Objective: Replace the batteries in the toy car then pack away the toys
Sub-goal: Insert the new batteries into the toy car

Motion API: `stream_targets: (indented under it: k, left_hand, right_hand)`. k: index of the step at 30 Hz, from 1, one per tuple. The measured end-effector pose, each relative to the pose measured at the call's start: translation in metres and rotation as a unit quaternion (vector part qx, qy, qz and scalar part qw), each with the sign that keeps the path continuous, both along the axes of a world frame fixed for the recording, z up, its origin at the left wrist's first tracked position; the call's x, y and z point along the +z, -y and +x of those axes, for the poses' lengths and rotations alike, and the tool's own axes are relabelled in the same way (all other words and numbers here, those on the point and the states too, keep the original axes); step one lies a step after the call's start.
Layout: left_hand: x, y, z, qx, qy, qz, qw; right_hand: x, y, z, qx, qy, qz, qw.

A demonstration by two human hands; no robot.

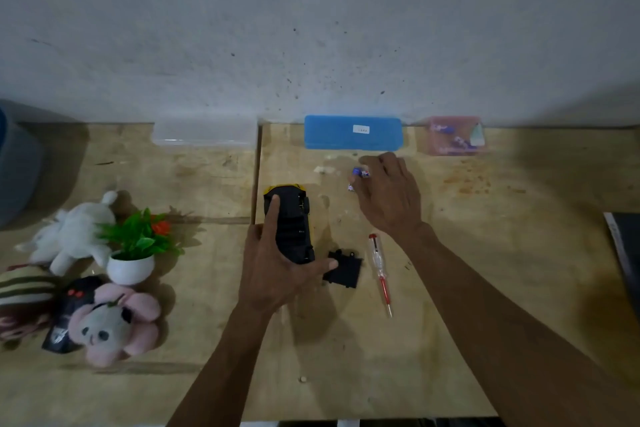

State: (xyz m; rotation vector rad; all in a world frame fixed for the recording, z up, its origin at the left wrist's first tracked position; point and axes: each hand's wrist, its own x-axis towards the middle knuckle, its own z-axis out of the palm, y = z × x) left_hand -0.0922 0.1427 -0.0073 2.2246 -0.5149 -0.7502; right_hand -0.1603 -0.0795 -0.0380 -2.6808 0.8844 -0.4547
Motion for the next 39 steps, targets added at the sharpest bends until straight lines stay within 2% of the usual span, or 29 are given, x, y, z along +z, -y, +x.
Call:
stream_targets:
  k: [2,4,8,13,20,25,28,30,31,32,33,35,36,37,39]
  left_hand:
    - [0.0,0.0,-0.001,0.007,-0.006,-0.005,1.0]
    - [-0.001,0.001,-0.001,0.014,-0.011,-0.009,1.0]
    - [-0.001,0.0,0.0,0.017,-0.014,-0.002,1.0]
    - [0.001,0.002,-0.001,0.021,-0.018,0.005,1.0]
    - [0.003,0.005,-0.004,0.03,-0.013,0.005,0.999]
    - [-0.002,0.005,-0.005,0.03,0.01,0.012,0.999]
    - [-0.006,0.004,-0.003,0.023,0.025,0.012,0.999]
    - [-0.006,0.003,-0.002,0.019,0.027,0.005,0.999]
    - [-0.005,0.002,-0.003,0.021,0.023,-0.002,1.0]
    - [-0.002,0.002,-0.003,0.026,0.016,-0.01,0.999]
    - [0.001,0.001,-0.005,0.033,0.007,-0.02,0.999]
    - [0.009,-0.002,-0.008,0.049,-0.018,-0.046,0.998]
    - [0.013,-0.003,-0.01,0.057,-0.032,-0.063,0.996]
    - [0.019,-0.005,-0.012,0.064,-0.045,-0.079,0.994]
    - [0.032,-0.007,-0.014,0.073,-0.067,-0.11,0.989]
  right_hand:
    - [-0.009,0.009,0.006,0.048,-0.056,-0.089,0.993]
    - [-0.019,0.018,0.01,0.097,-0.089,-0.131,0.983]
    - [-0.028,0.032,0.011,0.139,-0.102,-0.122,0.977]
    - [-0.03,0.033,0.011,0.136,-0.035,-0.093,0.986]
    - [-0.037,0.031,0.009,0.121,0.048,-0.154,0.98]
    - [-0.045,0.032,0.008,0.091,0.072,-0.192,0.975]
    - [-0.037,0.027,0.012,0.042,0.046,-0.133,0.989]
    - [-0.018,0.018,0.017,-0.038,0.008,-0.01,0.999]
    - [-0.007,0.013,0.018,-0.083,0.01,0.087,0.993]
    - [0.007,0.006,0.016,-0.125,0.044,0.207,0.969]
    - [0.023,-0.002,0.014,-0.166,0.097,0.339,0.921]
    - [0.056,-0.018,0.004,-0.255,0.185,0.565,0.763]
    - [0.068,-0.026,-0.002,-0.284,0.201,0.639,0.686]
    - [0.08,-0.033,-0.009,-0.296,0.206,0.693,0.625]
    - [0.099,-0.046,-0.022,-0.285,0.2,0.759,0.55]
